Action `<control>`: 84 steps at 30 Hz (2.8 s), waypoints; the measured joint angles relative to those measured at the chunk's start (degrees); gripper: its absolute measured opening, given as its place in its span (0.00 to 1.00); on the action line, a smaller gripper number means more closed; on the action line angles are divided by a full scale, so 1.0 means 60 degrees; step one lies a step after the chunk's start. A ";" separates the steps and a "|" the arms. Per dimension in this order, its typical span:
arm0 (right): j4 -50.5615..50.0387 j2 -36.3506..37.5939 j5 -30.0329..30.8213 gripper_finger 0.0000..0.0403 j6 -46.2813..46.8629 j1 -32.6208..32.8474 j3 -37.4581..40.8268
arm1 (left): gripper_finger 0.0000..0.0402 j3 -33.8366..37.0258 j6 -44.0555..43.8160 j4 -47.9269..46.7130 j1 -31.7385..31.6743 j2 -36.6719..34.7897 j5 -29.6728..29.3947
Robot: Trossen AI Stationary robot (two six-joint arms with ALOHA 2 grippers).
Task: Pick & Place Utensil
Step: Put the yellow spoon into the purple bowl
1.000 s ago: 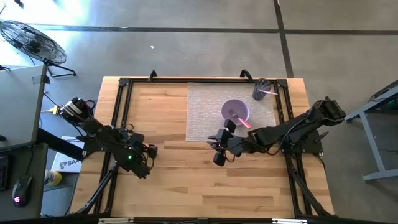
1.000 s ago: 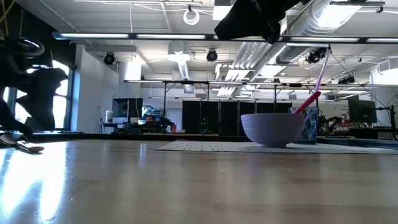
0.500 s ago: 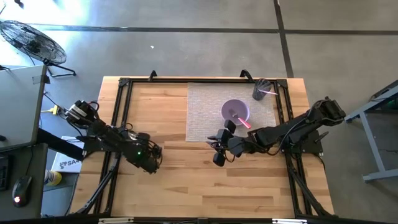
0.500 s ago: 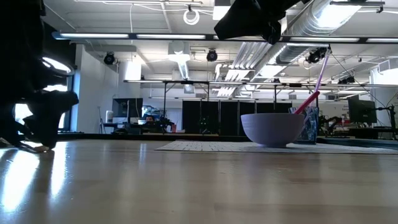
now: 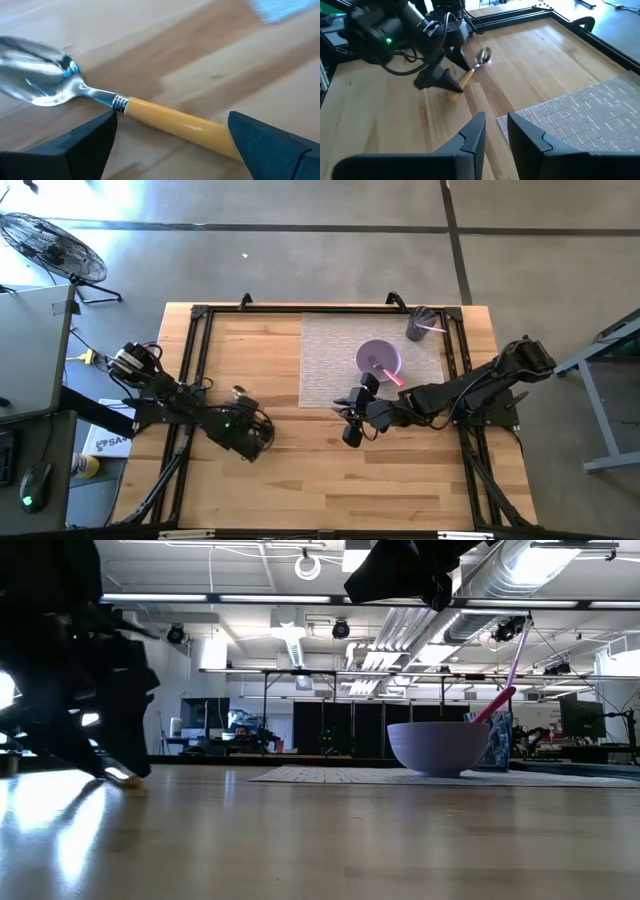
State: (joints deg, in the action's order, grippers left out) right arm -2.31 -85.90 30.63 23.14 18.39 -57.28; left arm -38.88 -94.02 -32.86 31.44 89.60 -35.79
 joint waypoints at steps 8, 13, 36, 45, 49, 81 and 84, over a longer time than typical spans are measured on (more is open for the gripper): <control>-0.0004 0.0001 -0.0001 0.18 -0.0002 0.0000 0.0000 | 0.94 -0.0017 0.1919 0.1020 0.0001 -0.0004 -0.0202; -0.0007 0.0001 0.0000 0.18 -0.0004 0.0000 0.0000 | 0.94 -0.0017 0.1638 0.0840 0.0004 -0.0007 -0.0125; -0.0007 0.0001 0.0000 0.18 -0.0004 0.0002 0.0000 | 0.94 -0.0013 0.1363 0.1172 -0.0264 -0.0015 -0.0086; -0.0040 0.0001 0.0069 0.18 -0.0004 0.0004 0.0000 | 0.94 -0.0035 0.1301 0.1486 -0.0747 0.0244 0.0432; -0.0068 0.0001 0.0075 0.18 0.0047 0.0004 0.0000 | 0.94 -0.0031 0.1409 0.1580 -0.0750 0.0268 0.0192; -0.0072 0.0001 0.0076 0.18 0.0104 0.0004 0.0000 | 0.70 -0.0024 0.1698 0.1134 -0.1113 -0.0241 0.0542; -0.0093 0.0001 0.0091 0.18 0.0232 0.0004 0.0000 | 0.70 -0.0028 0.1702 0.1187 -0.1279 -0.0112 0.0660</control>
State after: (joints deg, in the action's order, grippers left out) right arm -2.87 -85.89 31.18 24.53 18.41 -57.28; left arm -39.05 -83.81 -25.73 23.76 88.93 -31.84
